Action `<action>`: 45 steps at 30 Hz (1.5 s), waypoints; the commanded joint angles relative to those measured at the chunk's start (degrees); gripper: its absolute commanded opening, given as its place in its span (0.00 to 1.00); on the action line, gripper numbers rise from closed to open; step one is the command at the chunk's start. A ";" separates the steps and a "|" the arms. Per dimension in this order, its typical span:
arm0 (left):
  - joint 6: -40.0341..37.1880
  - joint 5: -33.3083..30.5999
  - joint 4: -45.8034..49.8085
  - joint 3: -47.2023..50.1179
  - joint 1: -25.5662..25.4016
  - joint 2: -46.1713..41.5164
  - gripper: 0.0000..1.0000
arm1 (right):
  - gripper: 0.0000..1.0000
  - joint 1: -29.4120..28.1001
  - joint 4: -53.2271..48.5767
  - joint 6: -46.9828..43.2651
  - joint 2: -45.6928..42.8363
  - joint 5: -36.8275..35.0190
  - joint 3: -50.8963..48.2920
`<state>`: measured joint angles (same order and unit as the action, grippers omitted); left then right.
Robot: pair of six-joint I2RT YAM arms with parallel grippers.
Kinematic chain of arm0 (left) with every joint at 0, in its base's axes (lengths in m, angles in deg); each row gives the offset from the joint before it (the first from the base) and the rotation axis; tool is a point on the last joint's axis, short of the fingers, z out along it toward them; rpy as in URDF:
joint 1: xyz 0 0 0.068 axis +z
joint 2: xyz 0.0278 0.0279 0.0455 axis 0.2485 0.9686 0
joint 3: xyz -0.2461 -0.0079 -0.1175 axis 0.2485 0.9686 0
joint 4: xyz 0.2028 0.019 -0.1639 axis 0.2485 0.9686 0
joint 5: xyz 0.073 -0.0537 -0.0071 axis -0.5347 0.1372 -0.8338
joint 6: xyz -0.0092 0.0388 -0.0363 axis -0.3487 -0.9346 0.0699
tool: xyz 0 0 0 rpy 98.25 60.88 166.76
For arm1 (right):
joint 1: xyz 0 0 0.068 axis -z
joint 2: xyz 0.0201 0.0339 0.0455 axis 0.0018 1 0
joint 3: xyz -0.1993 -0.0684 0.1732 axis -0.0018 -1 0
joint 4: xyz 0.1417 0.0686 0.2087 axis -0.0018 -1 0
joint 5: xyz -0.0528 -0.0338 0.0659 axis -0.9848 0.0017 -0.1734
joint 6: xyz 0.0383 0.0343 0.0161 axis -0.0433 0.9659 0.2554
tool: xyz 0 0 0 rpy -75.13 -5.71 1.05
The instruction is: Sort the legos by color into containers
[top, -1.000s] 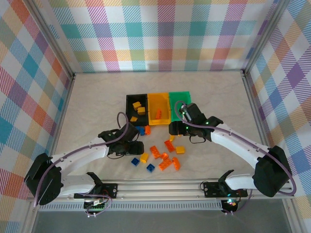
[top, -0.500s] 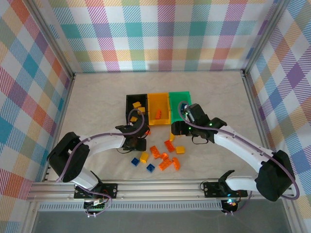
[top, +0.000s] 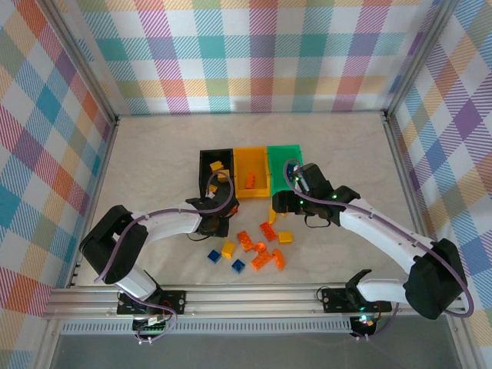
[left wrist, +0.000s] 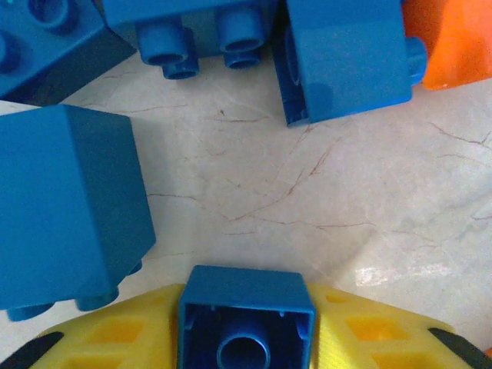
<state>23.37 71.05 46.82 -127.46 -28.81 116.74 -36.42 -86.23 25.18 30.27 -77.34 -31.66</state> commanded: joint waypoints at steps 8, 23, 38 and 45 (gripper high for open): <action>0.10 1.13 4.84 -3.39 -1.50 -7.61 0.35 | 0.75 0.80 -0.30 0.45 -3.10 -2.47 -1.41; -1.70 9.48 4.64 -46.51 -2.28 18.81 0.34 | 0.75 1.94 -3.08 2.52 -9.49 -5.63 -6.78; -2.52 9.44 19.53 -86.06 -2.04 46.19 0.61 | 0.76 3.18 -4.29 2.45 -12.49 -4.23 -8.99; -2.37 9.24 19.33 -85.31 -2.39 41.25 0.80 | 0.77 3.35 -2.98 1.60 -10.98 -2.35 -8.99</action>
<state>21.36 79.96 64.29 -212.64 -30.58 162.70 -33.42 -89.66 26.87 18.71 -81.32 -40.21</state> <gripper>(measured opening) 0.788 0.766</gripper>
